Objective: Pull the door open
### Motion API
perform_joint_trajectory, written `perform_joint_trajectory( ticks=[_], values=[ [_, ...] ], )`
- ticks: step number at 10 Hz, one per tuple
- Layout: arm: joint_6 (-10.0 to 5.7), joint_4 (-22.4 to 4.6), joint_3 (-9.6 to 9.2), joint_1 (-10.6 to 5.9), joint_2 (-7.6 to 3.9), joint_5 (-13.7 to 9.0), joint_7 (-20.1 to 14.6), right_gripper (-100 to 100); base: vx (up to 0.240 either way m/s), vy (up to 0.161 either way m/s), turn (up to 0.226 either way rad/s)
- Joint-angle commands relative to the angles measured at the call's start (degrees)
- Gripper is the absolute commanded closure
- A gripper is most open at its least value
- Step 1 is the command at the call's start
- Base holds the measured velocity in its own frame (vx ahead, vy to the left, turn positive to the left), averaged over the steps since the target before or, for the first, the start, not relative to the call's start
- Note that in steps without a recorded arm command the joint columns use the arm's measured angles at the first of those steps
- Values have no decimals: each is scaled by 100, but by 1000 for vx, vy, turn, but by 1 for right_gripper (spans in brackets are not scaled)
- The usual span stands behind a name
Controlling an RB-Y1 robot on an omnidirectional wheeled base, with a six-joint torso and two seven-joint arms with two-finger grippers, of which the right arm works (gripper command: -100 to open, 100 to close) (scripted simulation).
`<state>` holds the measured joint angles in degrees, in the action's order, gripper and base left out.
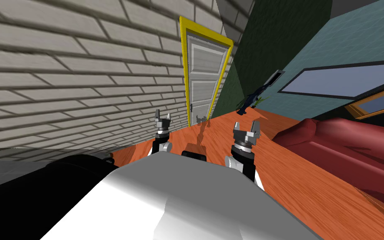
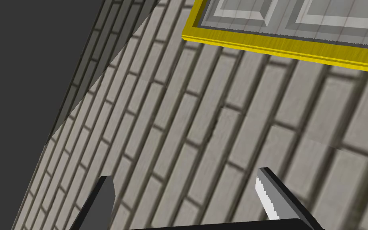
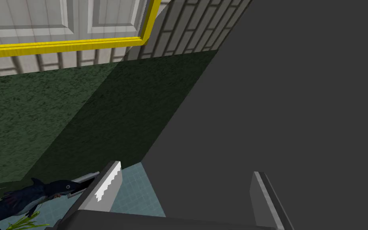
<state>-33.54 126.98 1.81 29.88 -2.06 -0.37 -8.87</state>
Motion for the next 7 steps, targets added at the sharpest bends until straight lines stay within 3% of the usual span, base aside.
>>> perform_joint_trajectory(
  ticks=[1, 7],
  values=[
    [-67, -187, -119, -82, -52, -76, -172, -100, 48, 19, 12],
    [-288, -805, -515, -353, -210, -328, -741, -100, 85, 38, 14]
  ],
)
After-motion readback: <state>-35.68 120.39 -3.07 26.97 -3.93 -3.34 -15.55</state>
